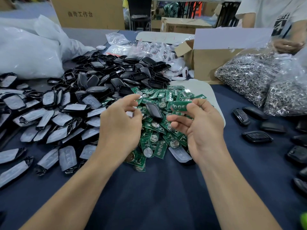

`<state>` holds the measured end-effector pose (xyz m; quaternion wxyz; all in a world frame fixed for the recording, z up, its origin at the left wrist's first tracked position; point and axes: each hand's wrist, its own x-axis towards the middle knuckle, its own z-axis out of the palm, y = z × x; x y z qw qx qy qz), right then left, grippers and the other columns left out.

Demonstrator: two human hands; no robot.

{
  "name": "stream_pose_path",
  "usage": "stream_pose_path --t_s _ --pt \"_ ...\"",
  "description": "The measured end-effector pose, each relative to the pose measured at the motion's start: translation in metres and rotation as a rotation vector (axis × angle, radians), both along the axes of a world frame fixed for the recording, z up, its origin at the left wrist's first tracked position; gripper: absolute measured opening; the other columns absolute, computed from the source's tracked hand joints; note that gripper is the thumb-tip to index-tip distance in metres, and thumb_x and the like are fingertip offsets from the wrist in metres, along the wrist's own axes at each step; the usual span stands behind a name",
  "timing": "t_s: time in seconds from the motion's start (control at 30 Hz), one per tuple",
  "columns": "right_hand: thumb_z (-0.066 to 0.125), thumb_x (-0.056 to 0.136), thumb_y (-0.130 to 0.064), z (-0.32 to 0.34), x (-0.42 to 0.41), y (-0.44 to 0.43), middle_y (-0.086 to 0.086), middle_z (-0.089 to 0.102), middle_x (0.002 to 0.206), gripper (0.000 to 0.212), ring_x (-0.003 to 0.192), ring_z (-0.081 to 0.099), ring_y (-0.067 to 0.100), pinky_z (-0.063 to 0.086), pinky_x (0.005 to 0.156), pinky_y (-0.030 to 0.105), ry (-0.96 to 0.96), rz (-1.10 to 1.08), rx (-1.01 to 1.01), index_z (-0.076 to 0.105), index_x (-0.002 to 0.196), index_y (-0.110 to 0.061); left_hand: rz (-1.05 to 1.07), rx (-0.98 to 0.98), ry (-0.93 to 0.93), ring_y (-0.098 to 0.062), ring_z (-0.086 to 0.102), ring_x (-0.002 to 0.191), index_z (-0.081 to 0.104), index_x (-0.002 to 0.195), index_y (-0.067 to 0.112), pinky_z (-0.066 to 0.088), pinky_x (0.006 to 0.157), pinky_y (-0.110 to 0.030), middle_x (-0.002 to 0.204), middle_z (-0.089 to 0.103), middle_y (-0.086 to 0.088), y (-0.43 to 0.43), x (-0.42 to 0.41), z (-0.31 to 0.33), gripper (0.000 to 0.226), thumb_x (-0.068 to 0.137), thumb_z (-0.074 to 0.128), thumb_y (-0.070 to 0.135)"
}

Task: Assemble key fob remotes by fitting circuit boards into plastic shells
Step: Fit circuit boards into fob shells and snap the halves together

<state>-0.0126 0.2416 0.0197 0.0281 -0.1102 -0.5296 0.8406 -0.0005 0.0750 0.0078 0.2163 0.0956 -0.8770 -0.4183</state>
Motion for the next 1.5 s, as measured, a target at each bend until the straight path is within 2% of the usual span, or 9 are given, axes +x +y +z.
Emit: stream_pose_path --t_s 0.13,0.23,0.4,0.5,0.63,0.83,1.0,1.13,1.5 --pt "0.052 0.095 0.007 -0.001 -0.001 -0.002 0.023 0.065 0.079 0.02 0.05 0.066 0.026 0.05 0.044 0.027 0.031 0.001 0.038 0.048 0.091 -0.013 -0.207 -0.35 -0.003 -0.008 0.047 0.127 0.067 0.134 0.032 0.029 0.104 -0.02 0.137 0.06 0.016 0.008 -0.013 -0.001 0.037 0.099 0.058 0.022" --pt "0.061 0.081 0.011 -0.006 -0.005 0.002 0.004 0.063 0.062 0.028 0.048 0.055 0.016 0.042 0.046 0.023 0.086 -0.041 0.257 0.055 0.089 -0.015 -0.208 -0.529 -0.012 -0.015 0.056 0.114 0.07 0.125 0.035 0.04 0.098 -0.035 0.125 0.067 0.014 0.022 -0.02 -0.001 0.032 0.099 0.057 0.048" --pt "0.079 0.071 0.011 -0.009 -0.005 0.0 0.0 0.066 0.071 0.038 0.066 0.057 0.014 0.049 0.061 0.029 0.121 -0.069 0.341 0.075 0.068 -0.027 -0.085 -0.576 -0.003 -0.022 0.059 0.077 0.073 0.098 0.029 0.031 0.068 -0.03 0.079 0.066 0.007 0.029 -0.02 0.0 0.03 0.084 0.077 0.056" --pt "0.077 0.075 0.01 -0.007 -0.005 -0.003 -0.002 0.065 0.069 0.038 0.066 0.057 0.011 0.049 0.064 0.026 0.168 -0.025 0.339 0.076 0.068 -0.027 -0.029 -0.468 0.02 -0.013 0.044 0.06 0.072 0.093 0.03 0.029 0.058 -0.028 0.068 0.054 0.013 0.025 -0.014 0.0 0.006 0.09 0.072 0.036" --pt "0.07 0.088 0.007 -0.005 -0.001 -0.008 -0.006 0.059 0.067 0.035 0.064 0.049 0.011 0.044 0.063 0.027 0.176 0.038 0.301 0.071 0.07 -0.023 0.05 -0.221 0.103 -0.012 0.067 0.07 0.077 0.116 0.026 0.056 0.071 -0.029 0.079 0.076 0.009 0.017 -0.004 0.004 0.031 0.089 0.065 0.016" --pt "0.069 0.091 0.005 -0.005 0.009 -0.026 -0.005 0.061 0.062 0.024 0.053 0.056 0.013 0.047 0.048 0.022 0.06 0.165 -0.059 0.058 0.103 -0.012 -0.079 0.893 0.06 -0.014 0.074 0.069 0.079 0.096 0.015 0.063 0.069 -0.028 0.082 0.08 -0.005 0.03 0.001 0.012 0.029 0.089 0.061 -0.007" --pt "0.074 0.083 0.01 -0.008 0.004 -0.015 0.004 0.064 0.064 0.018 0.048 0.049 0.011 0.039 0.043 0.021 0.081 0.074 0.152 0.07 0.089 -0.006 -0.242 0.643 -0.05 -0.006 0.075 0.079 0.081 0.096 0.023 0.061 0.073 -0.027 0.087 0.081 0.003 0.028 0.001 0.006 0.028 0.082 0.066 0.004" --pt "0.079 0.077 0.011 -0.01 0.001 -0.009 -0.001 0.067 0.062 0.031 0.049 0.053 0.007 0.039 0.048 0.018 0.137 0.052 0.296 0.076 0.07 -0.018 -0.271 0.497 -0.102 -0.027 0.078 0.085 0.083 0.097 0.035 0.064 0.082 -0.051 0.086 0.08 0.001 0.019 -0.001 0.009 0.023 0.08 0.067 0.033" --pt "0.076 0.085 0.005 -0.007 0.003 -0.013 0.003 0.066 0.06 0.017 0.046 0.059 0.017 0.045 0.042 0.024 0.174 0.038 0.259 0.068 0.087 -0.01 -0.115 0.818 -0.097 -0.03 0.079 0.086 0.078 0.099 0.013 0.06 0.06 -0.026 0.088 0.081 -0.008 0.021 -0.001 0.007 0.009 0.095 0.071 0.008"
